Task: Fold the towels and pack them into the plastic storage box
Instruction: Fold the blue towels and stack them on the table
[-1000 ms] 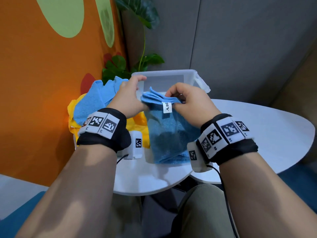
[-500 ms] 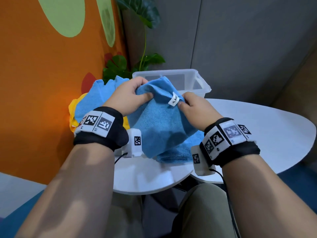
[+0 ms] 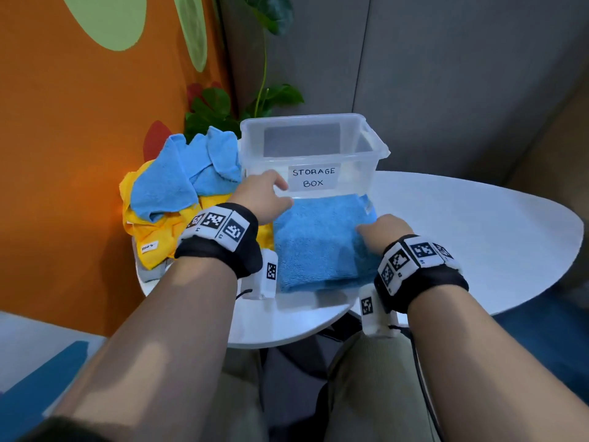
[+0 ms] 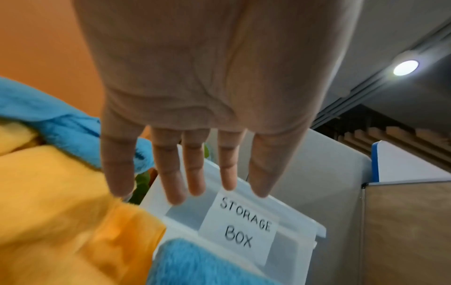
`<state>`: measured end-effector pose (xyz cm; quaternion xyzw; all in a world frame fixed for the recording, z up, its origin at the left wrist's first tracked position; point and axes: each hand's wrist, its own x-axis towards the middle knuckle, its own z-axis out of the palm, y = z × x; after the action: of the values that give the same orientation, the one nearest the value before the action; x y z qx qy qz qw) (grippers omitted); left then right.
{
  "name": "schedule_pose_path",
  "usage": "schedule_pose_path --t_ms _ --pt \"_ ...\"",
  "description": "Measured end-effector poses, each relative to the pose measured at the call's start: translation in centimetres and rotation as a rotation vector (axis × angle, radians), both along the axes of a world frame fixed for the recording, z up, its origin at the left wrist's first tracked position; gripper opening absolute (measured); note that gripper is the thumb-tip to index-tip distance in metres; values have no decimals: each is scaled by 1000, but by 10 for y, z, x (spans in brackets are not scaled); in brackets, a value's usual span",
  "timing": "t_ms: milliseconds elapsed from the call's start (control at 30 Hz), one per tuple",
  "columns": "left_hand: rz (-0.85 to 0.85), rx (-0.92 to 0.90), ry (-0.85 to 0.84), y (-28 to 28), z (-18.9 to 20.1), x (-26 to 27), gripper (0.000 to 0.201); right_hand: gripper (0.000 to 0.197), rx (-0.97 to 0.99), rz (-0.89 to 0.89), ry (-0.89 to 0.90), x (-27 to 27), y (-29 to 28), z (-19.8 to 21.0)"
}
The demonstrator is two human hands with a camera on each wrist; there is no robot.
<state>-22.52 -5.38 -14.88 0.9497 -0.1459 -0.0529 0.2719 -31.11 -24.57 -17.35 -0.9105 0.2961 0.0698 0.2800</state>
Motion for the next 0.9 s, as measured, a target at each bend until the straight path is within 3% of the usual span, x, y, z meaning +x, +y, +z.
schedule_pose_path --t_ms 133,300,500,667,900 --pt "82 144 218 0 -19 -4 27 39 -3 7 19 1 -1 -4" --pt "140 17 509 2 -32 -18 31 42 -2 -21 19 3 0 -13" --pt "166 -120 481 -1 -21 -20 17 15 110 -133 -142 7 -6 -13" --pt "132 -298 386 -15 -3 -21 11 28 135 -249 -243 5 -16 -7" --pt "104 -151 464 -25 -22 -30 23 31 111 -205 -182 0 -19 -17"
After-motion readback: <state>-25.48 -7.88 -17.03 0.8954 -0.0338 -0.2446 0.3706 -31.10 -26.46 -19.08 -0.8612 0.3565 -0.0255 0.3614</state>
